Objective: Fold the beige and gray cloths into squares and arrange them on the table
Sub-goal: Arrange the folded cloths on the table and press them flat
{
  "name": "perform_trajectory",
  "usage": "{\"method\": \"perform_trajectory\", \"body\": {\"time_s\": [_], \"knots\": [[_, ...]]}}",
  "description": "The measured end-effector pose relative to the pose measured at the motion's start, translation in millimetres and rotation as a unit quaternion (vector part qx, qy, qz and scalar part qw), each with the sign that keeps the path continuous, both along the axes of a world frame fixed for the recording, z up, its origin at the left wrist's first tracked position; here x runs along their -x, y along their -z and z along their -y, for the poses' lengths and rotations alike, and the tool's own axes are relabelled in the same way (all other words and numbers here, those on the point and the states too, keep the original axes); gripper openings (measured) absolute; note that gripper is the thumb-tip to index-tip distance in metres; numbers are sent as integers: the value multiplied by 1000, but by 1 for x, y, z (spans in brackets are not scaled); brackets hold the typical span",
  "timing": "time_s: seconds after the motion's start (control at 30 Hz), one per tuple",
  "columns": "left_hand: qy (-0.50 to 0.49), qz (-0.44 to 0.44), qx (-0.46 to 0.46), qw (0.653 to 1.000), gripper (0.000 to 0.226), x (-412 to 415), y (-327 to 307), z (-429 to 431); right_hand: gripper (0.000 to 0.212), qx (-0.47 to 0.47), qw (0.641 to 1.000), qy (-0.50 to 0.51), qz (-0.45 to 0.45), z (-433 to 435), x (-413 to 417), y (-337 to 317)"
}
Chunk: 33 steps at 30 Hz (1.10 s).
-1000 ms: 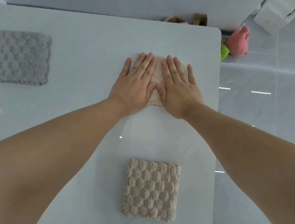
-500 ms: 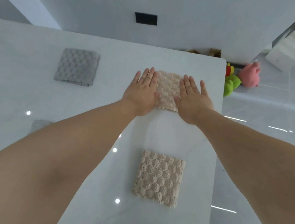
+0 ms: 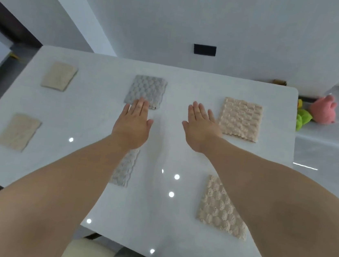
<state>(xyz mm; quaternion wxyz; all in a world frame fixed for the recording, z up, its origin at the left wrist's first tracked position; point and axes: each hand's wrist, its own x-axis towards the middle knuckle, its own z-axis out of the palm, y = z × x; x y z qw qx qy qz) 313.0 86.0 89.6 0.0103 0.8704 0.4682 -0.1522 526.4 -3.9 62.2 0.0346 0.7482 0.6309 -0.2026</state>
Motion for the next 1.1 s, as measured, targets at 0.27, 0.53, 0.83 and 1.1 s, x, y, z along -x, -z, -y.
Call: {"method": "perform_trajectory", "body": {"time_s": [0.27, 0.53, 0.83, 1.1], "knots": [[10, 96, 80, 992, 65, 30, 50, -107, 61, 40, 994, 96, 12, -80, 64, 26], [71, 177, 79, 978, 63, 20, 94, -196, 59, 5, 986, 165, -10, -171, 111, 59], [112, 205, 57, 971, 60, 6, 149, -244, 61, -38, 986, 164, 0, -241, 102, 108], [53, 210, 44, 975, 63, 8, 157, -238, 62, -47, 974, 223, 8, -240, 110, 120]]}}
